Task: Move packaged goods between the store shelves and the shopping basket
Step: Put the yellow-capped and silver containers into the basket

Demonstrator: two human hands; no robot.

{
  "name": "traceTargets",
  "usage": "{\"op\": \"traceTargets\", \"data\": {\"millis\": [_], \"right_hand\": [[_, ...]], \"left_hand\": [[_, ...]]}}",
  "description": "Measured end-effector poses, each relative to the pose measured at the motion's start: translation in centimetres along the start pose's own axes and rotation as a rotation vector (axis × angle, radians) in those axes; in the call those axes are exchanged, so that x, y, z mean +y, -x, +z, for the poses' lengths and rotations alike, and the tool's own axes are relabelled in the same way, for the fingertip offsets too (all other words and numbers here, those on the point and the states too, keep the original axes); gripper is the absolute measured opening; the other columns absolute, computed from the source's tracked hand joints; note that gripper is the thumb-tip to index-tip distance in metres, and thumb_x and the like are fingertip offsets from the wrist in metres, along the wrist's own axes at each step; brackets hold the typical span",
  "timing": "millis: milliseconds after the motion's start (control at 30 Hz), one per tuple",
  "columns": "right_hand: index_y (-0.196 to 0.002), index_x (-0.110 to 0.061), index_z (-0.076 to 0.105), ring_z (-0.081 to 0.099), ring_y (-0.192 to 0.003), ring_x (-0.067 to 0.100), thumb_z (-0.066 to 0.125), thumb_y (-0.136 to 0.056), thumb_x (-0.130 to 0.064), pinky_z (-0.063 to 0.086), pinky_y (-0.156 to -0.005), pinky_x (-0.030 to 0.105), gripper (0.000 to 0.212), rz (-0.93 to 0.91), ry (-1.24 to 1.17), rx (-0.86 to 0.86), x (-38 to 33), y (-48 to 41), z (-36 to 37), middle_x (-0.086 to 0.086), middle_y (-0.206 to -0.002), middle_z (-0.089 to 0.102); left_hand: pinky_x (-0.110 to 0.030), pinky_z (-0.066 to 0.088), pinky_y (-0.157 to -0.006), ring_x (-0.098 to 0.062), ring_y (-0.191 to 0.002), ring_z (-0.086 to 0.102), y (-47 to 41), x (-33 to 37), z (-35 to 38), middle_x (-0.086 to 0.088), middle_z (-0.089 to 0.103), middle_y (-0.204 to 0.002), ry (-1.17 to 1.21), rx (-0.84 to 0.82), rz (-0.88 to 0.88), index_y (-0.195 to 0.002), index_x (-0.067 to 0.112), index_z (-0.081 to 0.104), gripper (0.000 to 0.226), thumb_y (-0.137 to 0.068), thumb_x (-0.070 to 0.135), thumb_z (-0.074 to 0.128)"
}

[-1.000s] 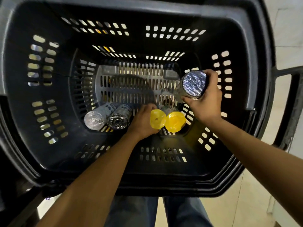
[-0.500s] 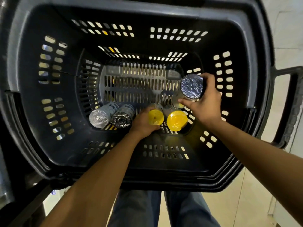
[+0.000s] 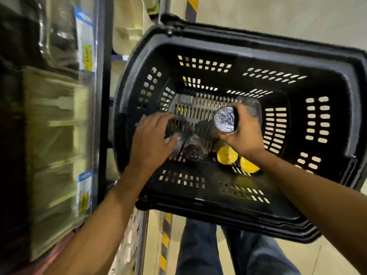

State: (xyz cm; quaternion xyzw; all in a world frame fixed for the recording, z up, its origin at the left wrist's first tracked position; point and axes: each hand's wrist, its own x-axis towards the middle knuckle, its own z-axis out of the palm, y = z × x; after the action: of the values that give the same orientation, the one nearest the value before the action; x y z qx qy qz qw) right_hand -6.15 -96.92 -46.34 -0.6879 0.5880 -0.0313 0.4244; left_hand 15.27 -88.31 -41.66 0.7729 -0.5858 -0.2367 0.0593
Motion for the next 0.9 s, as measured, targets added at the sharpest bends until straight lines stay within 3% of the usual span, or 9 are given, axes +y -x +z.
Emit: {"op": "traceTargets", "data": {"millis": [133, 200, 300, 367, 533, 733, 900], "right_hand": [[-0.126, -0.015, 0.041, 0.055, -0.108, 0.03, 0.083, -0.066, -0.022, 0.044, -0.088, 0.036, 0.074, -0.002, 0.06, -0.087, -1.7, -0.9, 2.3, 0.012, -0.118, 0.059], [-0.129, -0.015, 0.039, 0.052, -0.111, 0.031, 0.082, -0.068, -0.024, 0.043, -0.089, 0.036, 0.076, -0.011, 0.116, -0.119, -1.9, -1.4, 3.8, 0.012, -0.124, 0.054], [-0.131, -0.015, 0.036, 0.053, -0.11, 0.034, 0.082, -0.068, -0.02, 0.044, -0.089, 0.039, 0.078, -0.009, 0.209, -0.162, -1.9, -2.1, 6.0, 0.01, -0.129, 0.047], [-0.131, -0.016, 0.035, 0.054, -0.108, 0.035, 0.081, -0.068, -0.017, 0.046, -0.088, 0.041, 0.077, -0.007, 0.242, -0.183, -1.7, -2.4, 7.3, 0.01, -0.129, 0.047], [-0.136, -0.015, 0.03, 0.048, -0.119, 0.031, 0.078, -0.071, -0.007, 0.041, -0.101, 0.04, 0.081, 0.064, 0.183, -0.227, -2.0, -2.5, 9.8, 0.009, -0.134, 0.044], [-0.136, -0.014, 0.034, 0.043, -0.125, 0.029, 0.077, -0.073, -0.013, 0.037, -0.107, 0.043, 0.076, 0.244, 0.061, -0.228, -2.0, -2.1, 11.8, 0.01, -0.135, 0.044], [-0.143, -0.022, 0.031, 0.039, -0.128, 0.028, 0.073, -0.078, -0.013, 0.035, -0.108, 0.043, 0.078, 0.216, 0.071, -0.24, -1.8, -1.7, 11.2, 0.008, -0.139, 0.039]], "left_hand": [[-0.042, 0.039, -0.105, -0.031, -0.116, 0.056, 0.3, -3.5, -1.6, -0.012, 0.065, -0.114, -0.061, 0.165, 0.149, -0.112, 0.005, 0.064, 0.034, -0.081, 0.018, 0.06], [-0.043, 0.034, -0.108, -0.03, -0.118, 0.053, 0.5, -3.9, -1.3, -0.011, 0.065, -0.114, -0.078, 0.206, 0.206, -0.11, 0.006, 0.065, 0.03, -0.082, 0.016, 0.06], [-0.049, 0.019, -0.113, -0.027, -0.126, 0.043, 0.7, -3.9, -0.5, -0.01, 0.063, -0.12, -0.143, 0.315, 0.142, -0.109, 0.009, 0.065, 0.029, -0.082, 0.017, 0.061], [-0.049, 0.017, -0.114, -0.027, -0.129, 0.04, 0.6, -4.1, -0.4, -0.011, 0.06, -0.125, -0.128, 0.391, 0.063, -0.112, 0.009, 0.064, 0.031, -0.083, 0.018, 0.06], [-0.049, 0.016, -0.115, -0.029, -0.133, 0.04, 0.6, -4.2, -0.2, -0.013, 0.053, -0.134, -0.179, 0.324, 0.025, -0.121, 0.011, 0.057, 0.039, -0.083, 0.022, 0.057], [-0.05, 0.016, -0.114, -0.029, -0.133, 0.039, 0.5, -4.0, -0.1, -0.012, 0.055, -0.132, -0.219, 0.31, 0.004, -0.118, 0.011, 0.059, 0.039, -0.081, 0.021, 0.063], [-0.05, 0.016, -0.114, -0.028, -0.132, 0.039, 0.5, -3.9, -0.2, -0.011, 0.057, -0.13, -0.226, 0.306, -0.008, -0.114, 0.011, 0.061, 0.037, -0.079, 0.023, 0.063]]}}
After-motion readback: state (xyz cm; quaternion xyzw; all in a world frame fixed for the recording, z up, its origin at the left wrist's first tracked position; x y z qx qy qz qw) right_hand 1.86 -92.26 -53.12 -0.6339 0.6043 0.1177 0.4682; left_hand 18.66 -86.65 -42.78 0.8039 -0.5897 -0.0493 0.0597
